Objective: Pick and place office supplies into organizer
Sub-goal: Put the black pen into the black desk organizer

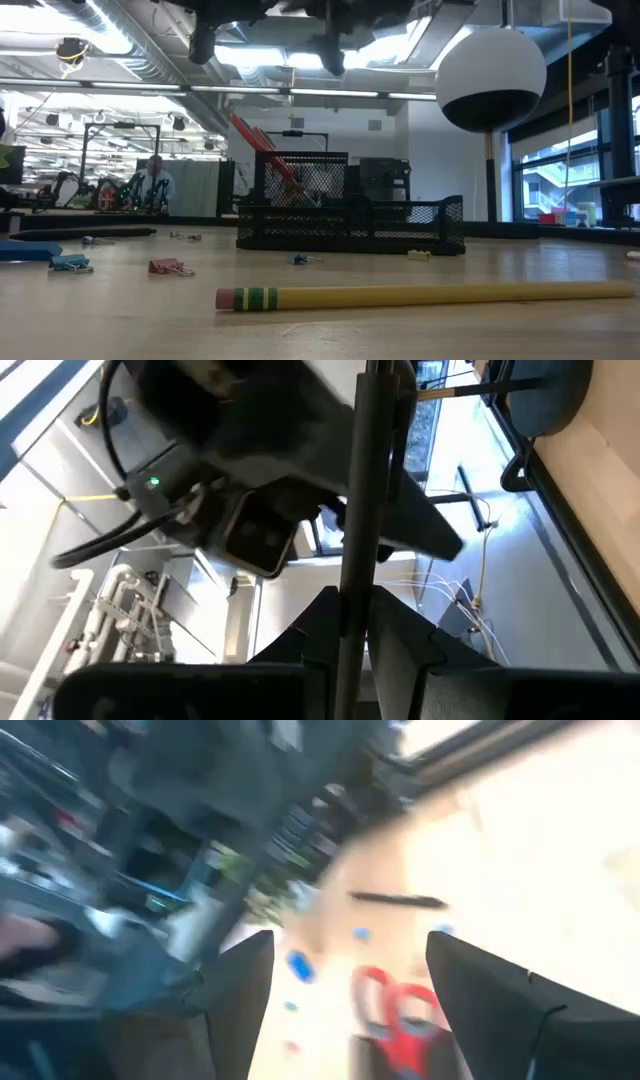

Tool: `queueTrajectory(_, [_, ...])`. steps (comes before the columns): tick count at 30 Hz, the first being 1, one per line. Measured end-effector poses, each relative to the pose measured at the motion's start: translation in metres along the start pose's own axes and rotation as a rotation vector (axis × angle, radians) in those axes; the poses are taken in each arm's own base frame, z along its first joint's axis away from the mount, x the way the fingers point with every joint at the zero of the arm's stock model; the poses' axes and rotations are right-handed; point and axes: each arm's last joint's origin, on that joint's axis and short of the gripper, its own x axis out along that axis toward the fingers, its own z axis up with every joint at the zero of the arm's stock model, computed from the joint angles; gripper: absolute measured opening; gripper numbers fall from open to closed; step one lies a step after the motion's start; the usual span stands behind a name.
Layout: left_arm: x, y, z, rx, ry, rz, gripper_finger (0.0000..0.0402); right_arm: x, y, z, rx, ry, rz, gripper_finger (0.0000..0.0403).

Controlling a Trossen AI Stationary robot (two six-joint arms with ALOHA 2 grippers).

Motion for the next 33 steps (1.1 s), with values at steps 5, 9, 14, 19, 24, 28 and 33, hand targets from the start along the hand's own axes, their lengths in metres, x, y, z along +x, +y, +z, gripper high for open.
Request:
queueTrajectory(5, [0.0,0.0,-0.001,-0.098,0.025,-0.002,0.0038,-0.006,-0.011,-0.011,-0.243,0.113,-0.063,0.0266])
queueTrajectory(9, [0.0,0.0,-0.001,-0.183,0.03,-0.001,0.0038,-0.012,-0.009,-0.021,-0.438,0.22,-0.154,0.0266])
queueTrajectory(14, [0.0,0.0,-0.001,-0.382,0.026,0.002,0.0039,-0.017,-0.007,-0.027,-0.505,0.302,-0.314,0.0266])
queueTrajectory(19, [0.0,0.0,0.002,-0.653,-0.081,-0.015,0.0039,-0.021,0.009,-0.013,-0.597,0.111,-0.007,0.0266])
queueTrajectory(24, [0.0,0.001,0.005,-0.898,-0.159,-0.048,0.0038,-0.022,0.001,-0.018,-0.576,0.085,-0.002,0.0266])
queueTrajectory(28, [-0.001,0.002,0.005,-1.031,-0.202,-0.076,0.0041,-0.028,-0.007,-0.031,-0.542,0.026,-0.072,0.0266])
queueTrajectory(33, [-0.002,0.003,0.009,-1.142,-0.321,-0.144,0.0037,-0.043,-0.015,-0.072,-0.507,-0.086,-0.106,0.0266])
